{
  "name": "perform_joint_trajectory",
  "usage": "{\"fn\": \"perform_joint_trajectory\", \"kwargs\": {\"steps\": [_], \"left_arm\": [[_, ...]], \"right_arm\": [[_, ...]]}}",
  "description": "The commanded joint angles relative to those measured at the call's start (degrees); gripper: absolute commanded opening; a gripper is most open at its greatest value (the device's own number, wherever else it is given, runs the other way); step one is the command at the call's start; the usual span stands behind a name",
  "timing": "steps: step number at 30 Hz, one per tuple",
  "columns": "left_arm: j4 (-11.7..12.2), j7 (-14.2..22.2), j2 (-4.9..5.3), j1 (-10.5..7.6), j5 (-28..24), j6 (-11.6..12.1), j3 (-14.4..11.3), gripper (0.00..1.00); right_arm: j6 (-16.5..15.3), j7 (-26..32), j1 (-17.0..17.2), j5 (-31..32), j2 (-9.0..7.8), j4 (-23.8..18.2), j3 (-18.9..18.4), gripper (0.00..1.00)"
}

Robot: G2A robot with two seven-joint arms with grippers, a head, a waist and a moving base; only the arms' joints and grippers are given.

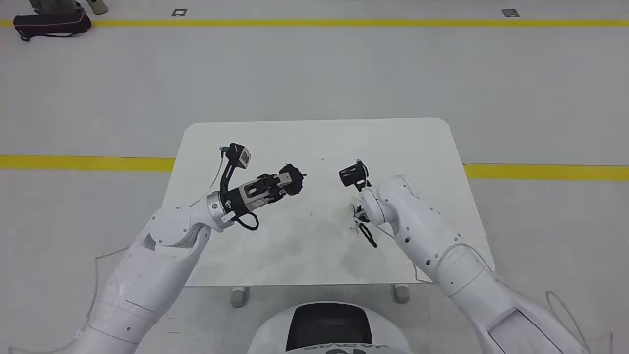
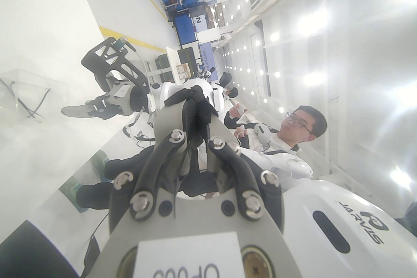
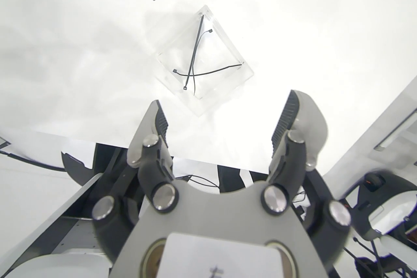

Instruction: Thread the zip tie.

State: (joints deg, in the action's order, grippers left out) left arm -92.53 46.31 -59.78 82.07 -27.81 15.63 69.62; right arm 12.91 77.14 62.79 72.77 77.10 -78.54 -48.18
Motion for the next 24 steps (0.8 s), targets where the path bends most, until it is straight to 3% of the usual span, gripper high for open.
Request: {"fn": "perform_joint_trajectory", "kwargs": {"steps": [1,10,24], "left_arm": [[0.0,0.0,0.00,0.00,0.0,0.0,0.0,0.00],[0.0,0.0,0.00,0.00,0.0,0.0,0.0,0.00],[0.0,0.0,0.00,0.00,0.0,0.0,0.0,0.00]], "right_arm": [[0.2,-0.3,-0.1,-0.1,0.21,0.5,0.2,0.36],[-0.4,-2.4,-0.7,-2.4,1.23,4.2,0.9,0.28],[1.8,-6.9,-2.3,-5.4,3.17,11.5,2.0,0.17]]}}
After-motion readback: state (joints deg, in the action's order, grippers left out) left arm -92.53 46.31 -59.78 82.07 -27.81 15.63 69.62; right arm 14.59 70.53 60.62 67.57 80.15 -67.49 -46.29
